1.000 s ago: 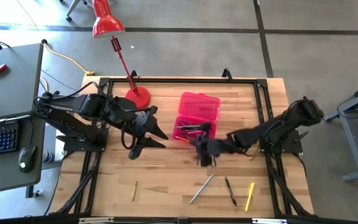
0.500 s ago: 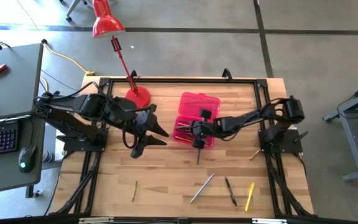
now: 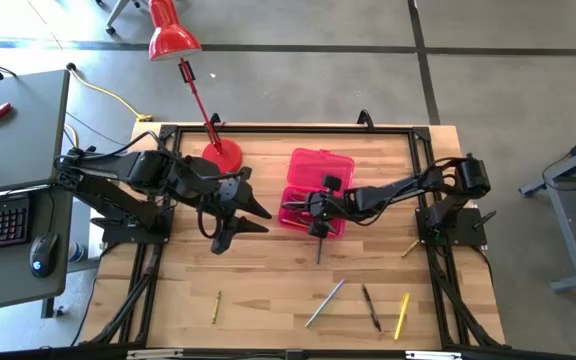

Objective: Pick & place school supplies into a supply box
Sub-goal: Put the right green crayon into the red supply box

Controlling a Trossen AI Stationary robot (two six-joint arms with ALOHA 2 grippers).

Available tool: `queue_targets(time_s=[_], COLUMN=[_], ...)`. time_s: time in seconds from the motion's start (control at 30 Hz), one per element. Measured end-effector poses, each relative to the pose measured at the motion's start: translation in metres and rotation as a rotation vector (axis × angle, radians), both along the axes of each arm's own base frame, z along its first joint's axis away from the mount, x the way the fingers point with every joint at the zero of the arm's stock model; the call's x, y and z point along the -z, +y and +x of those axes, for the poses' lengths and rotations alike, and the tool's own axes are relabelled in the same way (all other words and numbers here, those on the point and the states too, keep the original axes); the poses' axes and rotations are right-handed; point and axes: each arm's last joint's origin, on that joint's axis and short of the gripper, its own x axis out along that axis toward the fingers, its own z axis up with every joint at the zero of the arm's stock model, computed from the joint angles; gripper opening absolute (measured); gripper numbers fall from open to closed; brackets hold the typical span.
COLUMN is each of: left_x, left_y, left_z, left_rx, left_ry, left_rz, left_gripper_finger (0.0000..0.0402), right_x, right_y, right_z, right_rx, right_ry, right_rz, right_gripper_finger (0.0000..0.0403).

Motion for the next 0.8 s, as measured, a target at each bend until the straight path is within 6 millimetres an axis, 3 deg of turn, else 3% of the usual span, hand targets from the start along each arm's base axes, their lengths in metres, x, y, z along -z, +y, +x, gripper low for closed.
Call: queue_targets(time_s=[0.2, 0.33, 0.47, 0.57, 0.8], left_x=[0.0, 0.001, 0.001, 0.001, 0.0], left_y=[0.0, 0.0, 0.0, 0.0, 0.0], left_z=[0.0, 0.0, -0.001, -0.001, 0.0], left_rx=[-0.002, -0.004, -0.004, -0.004, -0.005], left_ry=[0.003, 0.009, 0.014, 0.014, -0.003], left_rz=[0.0, 0.002, 0.004, 0.004, -0.001], left_gripper_finger=[0.0173, 0.017, 0.0171, 0.0172, 0.0172], right_x=[-0.03, -0.056, -0.075, -0.08, -0.07], right_y=[0.027, 0.055, 0.075, 0.084, 0.1], right_z=[-0.018, -0.049, -0.088, -0.114, -0.161], right_rx=[-0.065, -0.171, -0.167, -0.173, -0.095], right_ry=[-0.008, 0.044, 0.113, 0.216, 0.691], right_rz=[0.02, 0.046, 0.105, 0.152, 0.398], right_gripper_finger=[0.0092, 0.0088, 0.0088, 0.0088, 0.0087])
